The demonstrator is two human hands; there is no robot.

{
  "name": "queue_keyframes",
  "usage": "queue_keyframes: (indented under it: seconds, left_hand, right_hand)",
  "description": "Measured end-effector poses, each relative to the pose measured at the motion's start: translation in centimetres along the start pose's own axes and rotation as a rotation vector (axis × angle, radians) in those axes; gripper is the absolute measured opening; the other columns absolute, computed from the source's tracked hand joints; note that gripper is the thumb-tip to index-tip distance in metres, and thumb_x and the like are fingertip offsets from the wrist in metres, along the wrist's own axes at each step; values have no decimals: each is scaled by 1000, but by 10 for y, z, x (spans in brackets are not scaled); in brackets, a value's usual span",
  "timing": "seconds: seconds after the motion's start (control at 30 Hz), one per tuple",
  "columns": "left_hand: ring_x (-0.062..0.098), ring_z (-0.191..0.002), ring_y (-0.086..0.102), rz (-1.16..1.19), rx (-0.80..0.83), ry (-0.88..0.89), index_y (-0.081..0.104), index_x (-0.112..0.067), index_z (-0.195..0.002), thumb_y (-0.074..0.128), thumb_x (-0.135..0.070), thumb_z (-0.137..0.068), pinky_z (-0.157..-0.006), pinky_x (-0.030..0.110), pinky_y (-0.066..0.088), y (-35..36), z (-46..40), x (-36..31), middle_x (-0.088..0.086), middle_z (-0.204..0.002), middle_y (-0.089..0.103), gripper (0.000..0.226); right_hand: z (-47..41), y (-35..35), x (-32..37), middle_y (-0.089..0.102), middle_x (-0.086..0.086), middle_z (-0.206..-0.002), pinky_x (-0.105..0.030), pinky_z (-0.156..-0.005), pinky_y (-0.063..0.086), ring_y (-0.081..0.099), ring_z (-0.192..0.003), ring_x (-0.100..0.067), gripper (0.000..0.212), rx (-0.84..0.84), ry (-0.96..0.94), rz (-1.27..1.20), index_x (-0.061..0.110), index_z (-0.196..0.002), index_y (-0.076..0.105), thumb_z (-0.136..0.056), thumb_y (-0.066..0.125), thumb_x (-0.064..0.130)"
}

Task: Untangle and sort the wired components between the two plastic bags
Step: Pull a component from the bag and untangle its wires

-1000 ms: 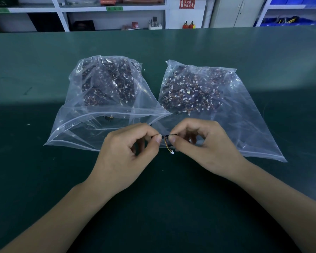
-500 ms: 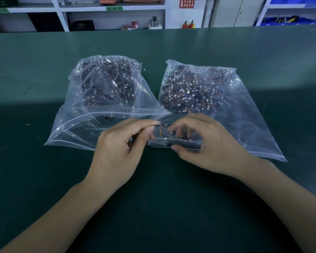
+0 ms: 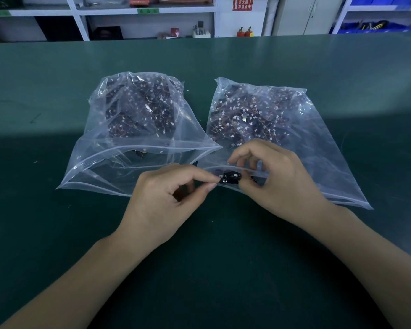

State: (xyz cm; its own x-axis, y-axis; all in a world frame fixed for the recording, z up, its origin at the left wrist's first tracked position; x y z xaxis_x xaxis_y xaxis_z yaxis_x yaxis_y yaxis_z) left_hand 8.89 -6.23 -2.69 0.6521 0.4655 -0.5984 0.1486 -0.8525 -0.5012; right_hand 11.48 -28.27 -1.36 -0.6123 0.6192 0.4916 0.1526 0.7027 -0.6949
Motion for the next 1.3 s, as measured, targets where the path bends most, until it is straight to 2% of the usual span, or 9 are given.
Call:
queue_keyframes:
  seconds: [0.2,0.33,0.53,0.67,0.77,0.97,1.07,1.13,1.3]
  left_hand:
    - [10,-69,65,-83,26,-9,84,-17,-102,82,-11,-92,-68,20,50,3,-2,6,-17,-83,71,12]
    - [11,-77,66,-281,27,85,85,-26,-100,84,-17,-92,-63,36,55,2,-4,3,-17,-89,74,12]
    - [17,-64,54,-593,136,182,85,-32,-102,81,-23,-93,-49,26,33,9,-7,-7,-6,-70,49,13]
    - [20,-54,61,-610,241,122,83,-34,-108,81,-22,-91,-45,26,37,13,-3,-7,-11,-65,55,21]
    - [13,-56,57,-496,203,-5,77,-36,-95,75,-26,-92,-50,27,44,6,-4,-8,-20,-64,52,12]
    - [14,-50,44,-584,73,-211,52,-23,-74,52,-29,-92,-56,27,31,-17,-7,5,-9,-55,46,19]
    - [24,-67,56,-689,36,-286,58,-17,-78,60,-21,-95,-63,35,40,-29,-9,16,-3,-71,60,17]
    - [32,-86,64,-739,62,-313,65,-15,-89,60,-26,-98,-81,46,50,-36,-12,22,4,-85,68,14]
    - [42,-124,57,-932,268,-519,62,-20,-127,34,-45,-110,-106,57,41,-41,-13,50,13,-127,67,42]
  right_hand:
    - [-1,-1,-3,65,11,-95,-40,-75,55,62,-85,-13,37,16,0,10,23,-106,71,-80,72,-2]
    - [0,-1,0,64,12,-94,-42,-74,55,61,-85,-14,36,22,-15,-2,23,-104,71,-79,73,-3]
    - [1,2,1,64,13,-93,-43,-74,55,60,-84,-14,35,39,-24,-1,23,-103,71,-79,72,-3]
    - [2,4,1,63,15,-92,-40,-75,54,60,-85,-13,37,45,-22,13,27,-103,70,-79,71,-1]
    - [1,4,0,63,16,-92,-42,-74,55,60,-84,-14,37,52,-6,3,28,-103,70,-79,71,-1]
    - [2,4,-2,63,14,-92,-43,-74,55,61,-84,-16,37,60,5,-7,26,-103,70,-79,70,-2]
    - [3,4,-1,63,14,-92,-41,-73,56,60,-83,-14,36,67,-3,8,27,-103,71,-79,72,-1]
    - [3,5,0,63,15,-92,-40,-72,56,60,-82,-13,34,79,-7,23,28,-104,71,-80,75,4]
    - [4,7,2,64,16,-94,-41,-74,56,61,-83,-13,30,95,-5,16,29,-105,71,-81,79,14]
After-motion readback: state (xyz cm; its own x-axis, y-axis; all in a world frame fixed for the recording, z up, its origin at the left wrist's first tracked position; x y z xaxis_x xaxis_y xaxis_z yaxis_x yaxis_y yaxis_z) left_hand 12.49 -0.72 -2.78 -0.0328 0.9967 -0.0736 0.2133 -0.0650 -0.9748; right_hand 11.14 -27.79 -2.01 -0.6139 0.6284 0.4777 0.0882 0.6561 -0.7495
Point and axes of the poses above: each hand's wrist, its own z-axis away from the middle knuckle, its own y-axis out of the palm, x = y × z, the point moved 3 cm from there along -z, towards the middle knuckle
